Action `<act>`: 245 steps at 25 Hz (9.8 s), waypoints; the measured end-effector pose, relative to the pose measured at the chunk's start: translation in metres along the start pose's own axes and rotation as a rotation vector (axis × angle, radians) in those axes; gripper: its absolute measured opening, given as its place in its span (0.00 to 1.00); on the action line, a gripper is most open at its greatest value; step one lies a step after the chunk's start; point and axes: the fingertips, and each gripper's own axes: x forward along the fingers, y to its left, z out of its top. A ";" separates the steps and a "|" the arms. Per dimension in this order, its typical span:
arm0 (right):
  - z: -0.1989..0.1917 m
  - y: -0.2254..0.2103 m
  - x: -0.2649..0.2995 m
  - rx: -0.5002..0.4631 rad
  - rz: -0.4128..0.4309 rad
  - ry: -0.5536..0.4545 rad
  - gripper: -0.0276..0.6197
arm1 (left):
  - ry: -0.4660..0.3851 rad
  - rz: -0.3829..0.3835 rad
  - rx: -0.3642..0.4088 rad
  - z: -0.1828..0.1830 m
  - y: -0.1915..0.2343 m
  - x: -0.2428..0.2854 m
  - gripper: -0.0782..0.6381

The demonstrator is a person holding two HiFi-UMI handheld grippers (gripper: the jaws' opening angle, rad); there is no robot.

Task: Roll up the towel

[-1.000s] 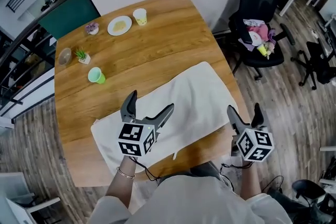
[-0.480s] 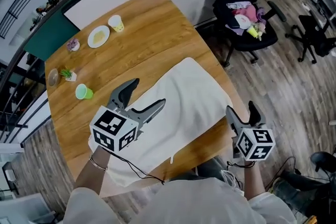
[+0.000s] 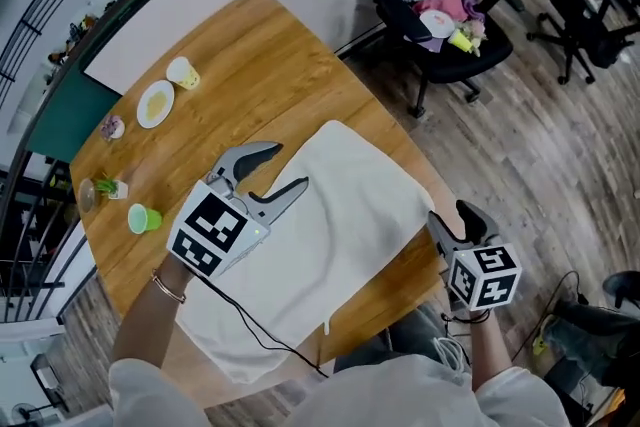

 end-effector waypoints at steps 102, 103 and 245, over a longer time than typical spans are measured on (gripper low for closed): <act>-0.064 0.174 -0.002 -0.276 0.356 0.227 0.07 | 0.354 -0.220 0.194 -0.163 0.015 0.008 0.14; -0.068 0.177 0.000 -0.278 0.362 0.233 0.07 | 0.353 -0.219 0.188 -0.168 0.014 0.008 0.14; -0.174 0.356 -0.018 -0.454 0.839 0.593 0.07 | 0.548 -0.127 0.107 -0.311 -0.025 -0.129 0.14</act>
